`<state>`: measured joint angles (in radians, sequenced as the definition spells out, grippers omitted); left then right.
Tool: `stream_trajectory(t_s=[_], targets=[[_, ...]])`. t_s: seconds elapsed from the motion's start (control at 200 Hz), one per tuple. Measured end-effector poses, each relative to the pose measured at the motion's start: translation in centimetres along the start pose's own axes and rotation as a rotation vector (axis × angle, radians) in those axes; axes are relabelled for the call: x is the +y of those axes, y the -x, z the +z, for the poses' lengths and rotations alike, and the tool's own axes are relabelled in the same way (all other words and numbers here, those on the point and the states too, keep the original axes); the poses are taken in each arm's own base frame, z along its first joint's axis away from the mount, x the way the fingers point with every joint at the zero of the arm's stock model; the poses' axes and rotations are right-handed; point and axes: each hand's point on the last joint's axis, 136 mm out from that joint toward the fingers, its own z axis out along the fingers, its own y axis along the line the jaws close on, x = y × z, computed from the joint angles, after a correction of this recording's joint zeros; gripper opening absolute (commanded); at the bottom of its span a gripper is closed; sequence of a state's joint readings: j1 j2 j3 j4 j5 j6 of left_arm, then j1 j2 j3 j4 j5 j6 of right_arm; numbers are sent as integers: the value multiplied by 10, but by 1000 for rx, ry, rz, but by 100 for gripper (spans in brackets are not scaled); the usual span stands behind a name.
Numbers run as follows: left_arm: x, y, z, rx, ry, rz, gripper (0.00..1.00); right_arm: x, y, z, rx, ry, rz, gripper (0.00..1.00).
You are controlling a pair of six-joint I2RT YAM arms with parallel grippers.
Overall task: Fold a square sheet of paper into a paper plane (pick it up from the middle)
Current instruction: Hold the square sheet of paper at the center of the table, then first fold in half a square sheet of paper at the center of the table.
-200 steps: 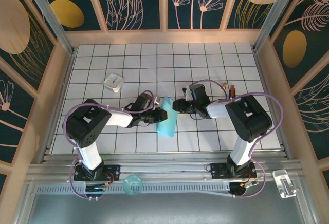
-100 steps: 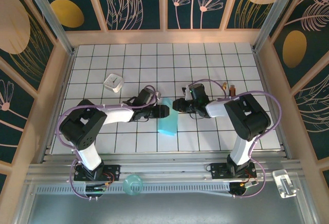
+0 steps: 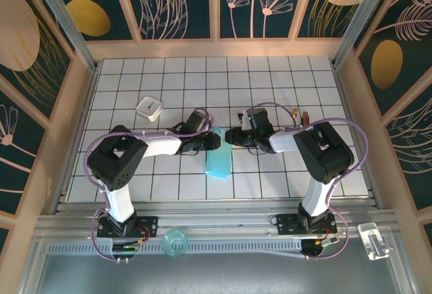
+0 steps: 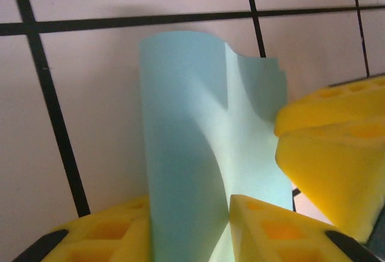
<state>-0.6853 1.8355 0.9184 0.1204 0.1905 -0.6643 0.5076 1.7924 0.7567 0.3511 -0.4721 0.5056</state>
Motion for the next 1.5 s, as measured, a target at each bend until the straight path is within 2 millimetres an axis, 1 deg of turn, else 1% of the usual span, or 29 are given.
stream_trajectory(t_s=[0.125, 0.29, 0.41, 0.646, 0.761, 0.986, 1.126, 1.501], targets=[[5, -3, 1, -22, -5, -23, 24, -3, 8, -8, -21, -7, 8, 36], [6, -2, 1, -36, -15, -39, 22, 1, 18, -17, -55, -4, 2, 36], [4, -2, 1, -38, -33, -39, 30, -1, 17, -17, -53, -10, -2, 37], [0, -3, 0, -24, -51, -6, 37, -9, 7, -17, -18, -37, 24, 36], [-1, -4, 0, -11, -49, 19, 39, -10, 6, -17, -13, -39, 28, 36], [-1, -5, -1, 8, -34, 46, 37, -11, 5, -17, -10, -41, 31, 35], [0, -6, -1, 18, -27, 58, 36, -17, 1, -13, 6, -50, 40, 35], [2, -7, 0, 22, -15, 87, 33, -15, 3, -10, 12, -43, 40, 34]])
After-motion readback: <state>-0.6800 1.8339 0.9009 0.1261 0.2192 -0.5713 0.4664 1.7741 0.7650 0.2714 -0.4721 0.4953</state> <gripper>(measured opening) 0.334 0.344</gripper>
